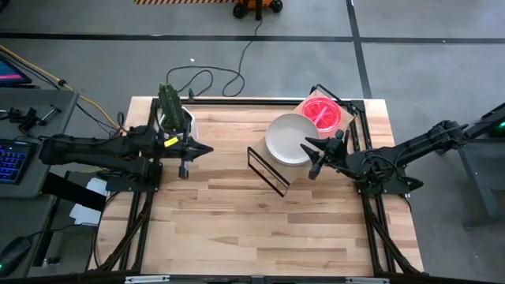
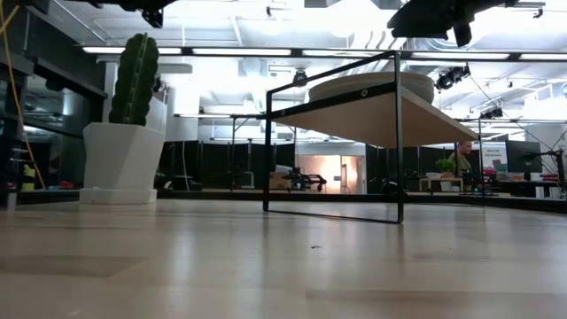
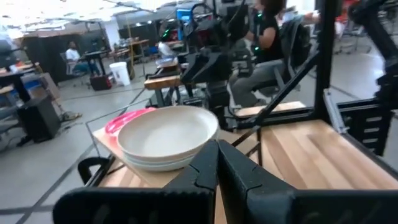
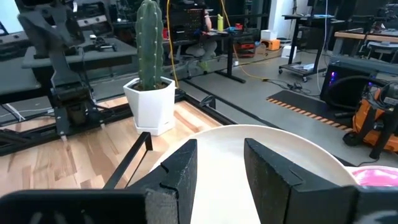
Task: Place and stack plates onto a shelf
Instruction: Return to Home Position
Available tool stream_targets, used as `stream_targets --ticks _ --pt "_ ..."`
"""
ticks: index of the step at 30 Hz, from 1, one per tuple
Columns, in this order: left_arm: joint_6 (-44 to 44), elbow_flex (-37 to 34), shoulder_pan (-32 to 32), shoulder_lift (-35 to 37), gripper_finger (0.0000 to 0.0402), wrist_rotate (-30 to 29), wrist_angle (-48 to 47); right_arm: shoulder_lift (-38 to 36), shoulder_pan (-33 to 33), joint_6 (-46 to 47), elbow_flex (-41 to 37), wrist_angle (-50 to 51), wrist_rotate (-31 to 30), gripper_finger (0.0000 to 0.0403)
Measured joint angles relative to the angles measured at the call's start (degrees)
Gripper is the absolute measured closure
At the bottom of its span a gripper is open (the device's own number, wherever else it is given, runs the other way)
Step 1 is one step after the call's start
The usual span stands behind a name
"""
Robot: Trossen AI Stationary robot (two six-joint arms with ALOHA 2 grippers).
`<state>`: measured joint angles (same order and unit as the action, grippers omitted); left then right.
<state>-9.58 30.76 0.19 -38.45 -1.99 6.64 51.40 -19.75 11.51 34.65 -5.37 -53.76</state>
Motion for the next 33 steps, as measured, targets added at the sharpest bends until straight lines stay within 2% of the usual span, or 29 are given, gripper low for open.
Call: stream_targets --ticks 8,12,14,24,33 --pt "-2.04 -0.33 -2.25 -1.43 0.0401 0.05 0.73 0.00 0.00 -0.22 0.00 0.00 0.00 0.0284" --pt "-2.09 -6.67 -1.66 -2.00 0.0401 -0.10 12.77 0.00 0.00 -0.18 0.00 0.00 0.00 0.0284" --pt "-2.05 -8.48 -0.58 -0.33 0.0401 -0.77 14.65 0.00 0.00 -0.13 0.00 0.00 0.00 0.0284" --pt "-1.57 -8.48 1.46 15.87 0.0401 -1.46 0.35 0.00 0.00 -1.25 0.00 0.00 0.39 0.0284" --pt "-2.54 -8.50 1.46 16.72 0.0401 -0.19 -3.68 0.01 0.00 -1.05 0.00 0.00 0.40 0.0284"
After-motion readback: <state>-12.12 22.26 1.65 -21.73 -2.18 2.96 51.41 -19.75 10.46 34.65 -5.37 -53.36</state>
